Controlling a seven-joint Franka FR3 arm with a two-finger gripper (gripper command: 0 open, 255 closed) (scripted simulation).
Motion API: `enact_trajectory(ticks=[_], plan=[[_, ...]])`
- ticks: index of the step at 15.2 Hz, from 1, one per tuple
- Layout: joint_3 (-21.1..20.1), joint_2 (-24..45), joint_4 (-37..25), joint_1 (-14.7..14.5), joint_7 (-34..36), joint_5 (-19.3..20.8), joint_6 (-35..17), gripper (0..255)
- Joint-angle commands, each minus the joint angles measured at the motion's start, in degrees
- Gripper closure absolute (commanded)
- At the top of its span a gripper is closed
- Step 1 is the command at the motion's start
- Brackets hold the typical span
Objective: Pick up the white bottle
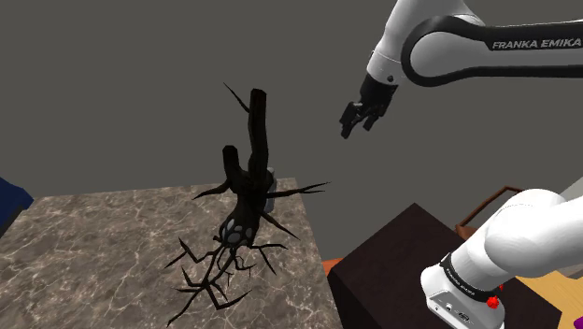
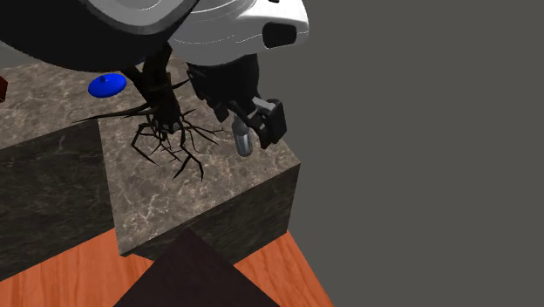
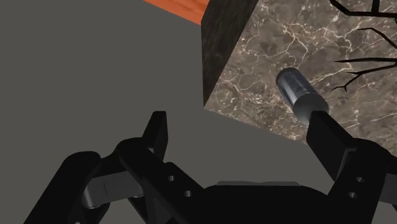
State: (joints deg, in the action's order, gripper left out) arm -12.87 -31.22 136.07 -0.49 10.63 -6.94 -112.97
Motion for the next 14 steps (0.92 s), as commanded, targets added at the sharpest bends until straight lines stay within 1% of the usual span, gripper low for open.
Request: enact_trajectory(ticks=[1, 5, 8, 11, 14], plan=[[-1.73, 3.64, -0.37, -0.1, 2.32, -0.58, -3.38, 0], [-4.81, 11.26, -2.44, -0.06, 6.76, -0.69, -9.06, 0], [-6.95, 17.44, -4.8, 0.04, 10.37, 0.1, -12.93, 0], [-8.8, 23.95, -7.86, 0.04, 14.29, 1.76, -16.35, 0], [-10.14, 30.72, -11.6, -0.31, 18.51, 4.26, -19.19, 0]])
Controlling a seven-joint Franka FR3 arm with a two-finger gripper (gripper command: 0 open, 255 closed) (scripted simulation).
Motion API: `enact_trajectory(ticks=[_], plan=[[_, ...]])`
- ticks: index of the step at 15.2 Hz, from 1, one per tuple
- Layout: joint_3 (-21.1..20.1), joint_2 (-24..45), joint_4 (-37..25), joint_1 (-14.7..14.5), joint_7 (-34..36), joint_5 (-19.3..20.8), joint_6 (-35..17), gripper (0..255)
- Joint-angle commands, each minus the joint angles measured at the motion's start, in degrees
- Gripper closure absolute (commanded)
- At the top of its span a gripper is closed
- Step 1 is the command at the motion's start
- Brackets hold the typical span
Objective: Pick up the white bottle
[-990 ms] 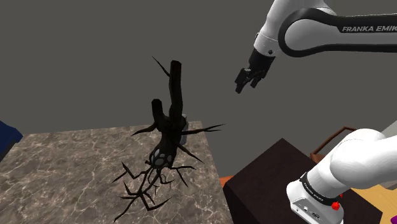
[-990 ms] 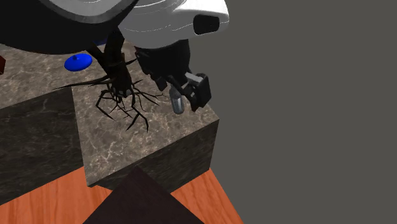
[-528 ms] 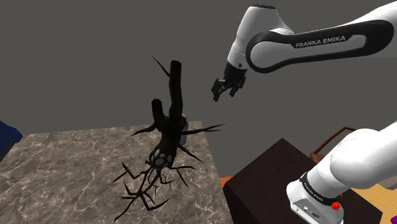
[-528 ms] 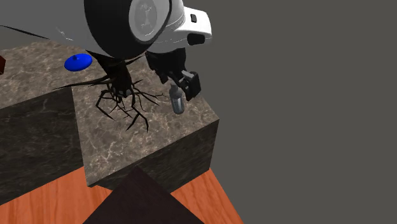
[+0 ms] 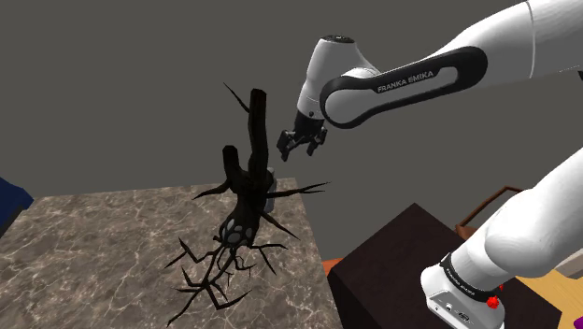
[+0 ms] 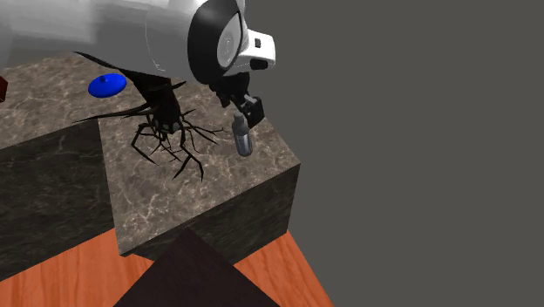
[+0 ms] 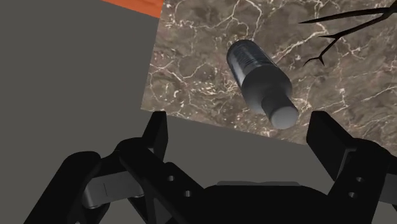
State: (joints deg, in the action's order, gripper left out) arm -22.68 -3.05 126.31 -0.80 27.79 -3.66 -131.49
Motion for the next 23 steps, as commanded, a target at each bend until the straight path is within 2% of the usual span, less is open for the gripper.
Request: enact_trajectory(ticks=[1, 7, 14, 16, 17, 23], plan=[[-0.63, 4.85, -3.24, -0.23, 2.79, 1.96, -1.47, 0], [-0.58, 17.34, -12.21, -2.92, 10.17, 7.47, -4.47, 0], [0.29, 20.78, -10.42, -3.65, 11.3, 9.43, -9.46, 0], [0.3, 20.78, -10.42, -3.65, 11.3, 9.42, -9.46, 0], [0.3, 20.81, -10.42, -3.69, 11.36, 9.46, -9.49, 255], [0.29, 20.82, -10.44, -3.73, 11.41, 9.47, -9.47, 255]])
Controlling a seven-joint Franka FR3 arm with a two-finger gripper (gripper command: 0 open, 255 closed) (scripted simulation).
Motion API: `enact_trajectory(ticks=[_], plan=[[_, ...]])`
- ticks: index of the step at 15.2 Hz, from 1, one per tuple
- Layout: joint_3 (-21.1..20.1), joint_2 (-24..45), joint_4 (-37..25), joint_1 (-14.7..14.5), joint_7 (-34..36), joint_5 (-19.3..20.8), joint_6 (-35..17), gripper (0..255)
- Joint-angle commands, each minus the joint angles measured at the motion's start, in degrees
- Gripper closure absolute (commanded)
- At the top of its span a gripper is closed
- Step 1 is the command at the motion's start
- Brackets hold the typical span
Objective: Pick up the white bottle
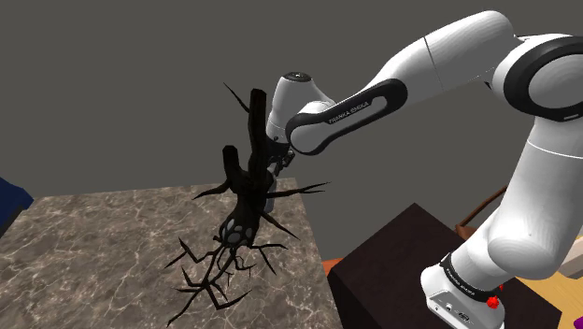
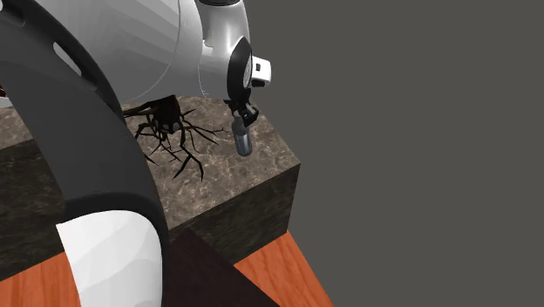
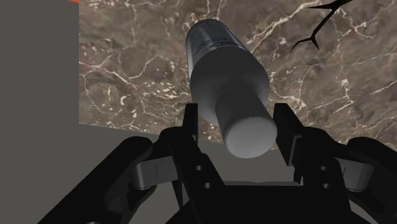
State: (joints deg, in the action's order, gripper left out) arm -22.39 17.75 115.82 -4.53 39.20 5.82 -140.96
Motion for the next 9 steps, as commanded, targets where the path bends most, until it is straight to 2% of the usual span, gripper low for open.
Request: enact_trajectory(ticks=[1, 9], plan=[[0.0, 0.03, 0.01, -0.01, 0.0, 0.0, 0.01, 255], [-0.69, -2.79, -1.3, 0.65, -1.03, -1.64, 3.95, 255]])
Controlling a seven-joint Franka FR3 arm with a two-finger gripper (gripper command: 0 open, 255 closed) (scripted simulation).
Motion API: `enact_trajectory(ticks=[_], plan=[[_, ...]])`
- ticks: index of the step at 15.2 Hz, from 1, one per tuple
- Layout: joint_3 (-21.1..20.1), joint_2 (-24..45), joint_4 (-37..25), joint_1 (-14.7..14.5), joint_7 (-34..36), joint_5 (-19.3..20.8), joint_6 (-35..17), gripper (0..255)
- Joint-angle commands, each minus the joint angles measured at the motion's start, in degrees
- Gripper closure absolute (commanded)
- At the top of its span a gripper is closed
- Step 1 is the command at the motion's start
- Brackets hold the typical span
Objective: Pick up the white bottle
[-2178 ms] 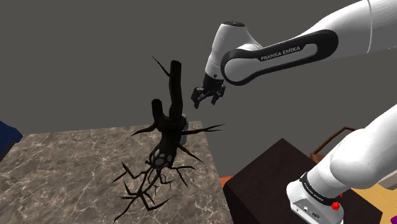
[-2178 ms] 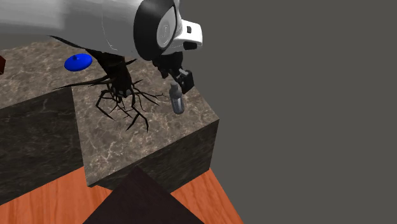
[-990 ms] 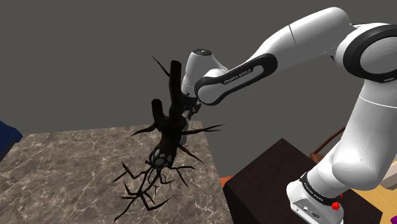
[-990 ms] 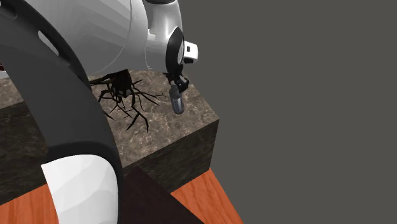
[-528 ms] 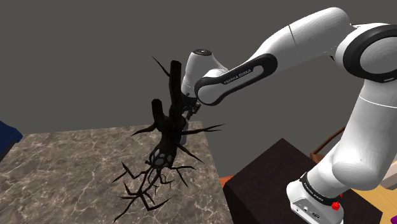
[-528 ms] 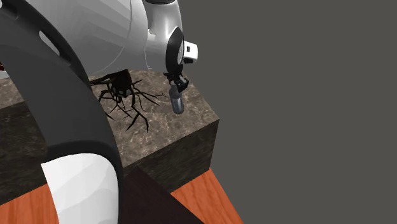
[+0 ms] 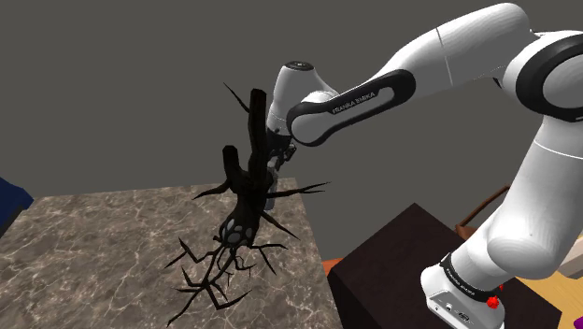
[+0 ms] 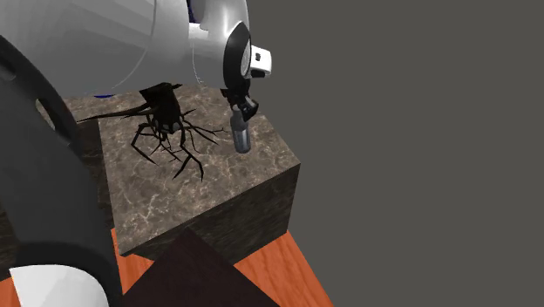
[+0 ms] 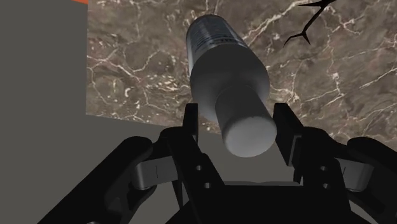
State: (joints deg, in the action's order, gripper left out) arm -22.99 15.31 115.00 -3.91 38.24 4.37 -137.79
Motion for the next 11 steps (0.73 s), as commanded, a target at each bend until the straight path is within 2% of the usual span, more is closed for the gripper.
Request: enact_trajectory(ticks=[1, 11], plan=[[-0.19, -0.78, -0.74, 0.11, -0.21, -0.44, 1.45, 255], [-0.73, -3.91, -3.42, 0.61, -1.16, -2.17, 7.01, 255]])
